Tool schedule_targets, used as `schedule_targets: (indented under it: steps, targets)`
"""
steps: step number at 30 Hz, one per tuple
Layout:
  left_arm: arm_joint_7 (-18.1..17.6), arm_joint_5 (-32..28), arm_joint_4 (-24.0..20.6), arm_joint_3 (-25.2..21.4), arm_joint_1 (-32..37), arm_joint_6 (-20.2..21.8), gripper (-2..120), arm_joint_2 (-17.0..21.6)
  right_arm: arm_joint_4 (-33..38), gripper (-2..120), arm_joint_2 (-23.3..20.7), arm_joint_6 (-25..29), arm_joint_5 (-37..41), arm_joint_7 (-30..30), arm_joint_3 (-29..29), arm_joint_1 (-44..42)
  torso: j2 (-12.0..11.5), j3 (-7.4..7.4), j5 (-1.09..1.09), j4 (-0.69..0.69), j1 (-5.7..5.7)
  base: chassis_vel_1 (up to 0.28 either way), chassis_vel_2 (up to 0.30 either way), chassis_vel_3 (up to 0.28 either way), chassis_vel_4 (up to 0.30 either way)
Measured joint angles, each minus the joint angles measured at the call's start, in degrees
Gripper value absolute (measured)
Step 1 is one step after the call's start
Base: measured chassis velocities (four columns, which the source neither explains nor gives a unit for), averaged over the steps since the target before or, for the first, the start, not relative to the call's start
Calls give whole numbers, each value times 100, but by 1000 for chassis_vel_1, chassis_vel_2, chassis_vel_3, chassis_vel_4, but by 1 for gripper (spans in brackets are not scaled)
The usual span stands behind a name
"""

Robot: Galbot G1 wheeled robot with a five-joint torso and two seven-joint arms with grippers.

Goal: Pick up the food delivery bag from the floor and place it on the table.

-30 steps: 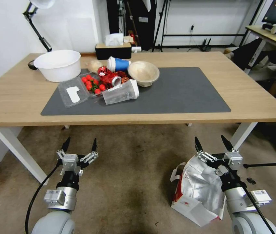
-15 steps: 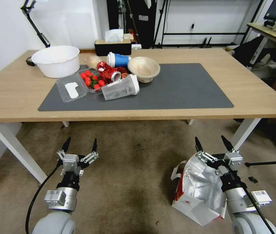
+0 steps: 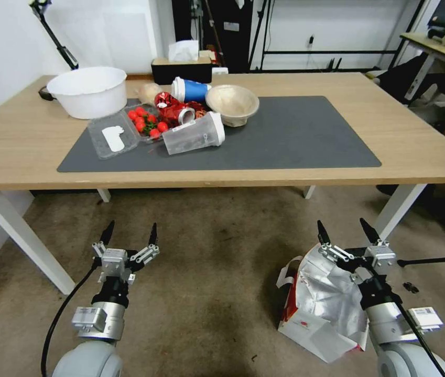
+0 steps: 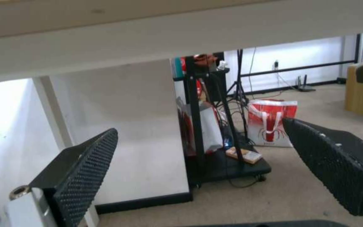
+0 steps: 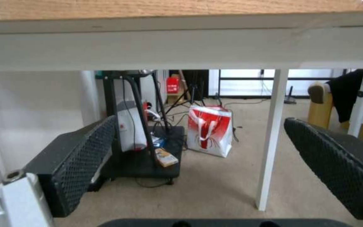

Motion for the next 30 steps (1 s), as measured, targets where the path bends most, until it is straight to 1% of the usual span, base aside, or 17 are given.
schedule_targets:
  steps: [3,5,9,12,30]
  targets:
    - [4,1,1,13,-9,0,98,0,5,100,10,0,9,-4,12,15,-59,-38,0,0,-22,0,0,0,0]
    - [7,8,1,21,-9,0,98,4,4,100,20,-7,68,-11,74,57,-141,-90,0,0,-50,0,0,0,0]
    - [8,11,13,20,-3,-1,98,19,6,100,19,-29,120,-15,87,55,-203,-132,0,0,-71,0,0,0,0]
    - [9,12,38,12,-12,-1,98,29,-3,100,10,-41,127,-26,104,75,-307,-196,0,0,-110,0,0,0,0]
    - [-51,37,49,-13,-34,2,98,-4,-26,100,1,-37,138,-178,137,94,-690,-452,0,0,-238,0,0,0,0]
